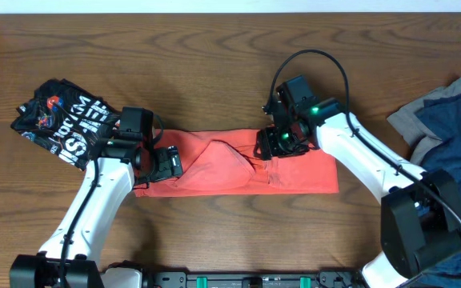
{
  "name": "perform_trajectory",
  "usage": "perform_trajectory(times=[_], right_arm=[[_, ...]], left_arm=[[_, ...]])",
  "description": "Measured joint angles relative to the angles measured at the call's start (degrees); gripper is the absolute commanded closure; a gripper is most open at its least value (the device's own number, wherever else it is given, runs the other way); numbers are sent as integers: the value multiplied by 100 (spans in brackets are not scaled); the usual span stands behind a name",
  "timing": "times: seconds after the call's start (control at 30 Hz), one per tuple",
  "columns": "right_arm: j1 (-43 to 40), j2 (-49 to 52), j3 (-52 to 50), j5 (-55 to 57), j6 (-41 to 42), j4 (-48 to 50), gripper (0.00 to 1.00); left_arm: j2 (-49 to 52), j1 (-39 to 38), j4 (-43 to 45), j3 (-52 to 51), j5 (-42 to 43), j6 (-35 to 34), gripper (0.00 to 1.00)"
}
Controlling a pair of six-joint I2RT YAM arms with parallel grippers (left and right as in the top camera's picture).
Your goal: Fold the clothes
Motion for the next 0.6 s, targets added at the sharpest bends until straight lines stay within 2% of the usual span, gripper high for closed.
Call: perform_trajectory(times=[0.27,0.6], right_arm=[[-520,-15,0,909,247,-599,36],[-883,-197,2,1215,289,-975,36]], left_arm=[[70,267,175,0,-116,236,2],[1497,442,1152,28,627,1196,2]])
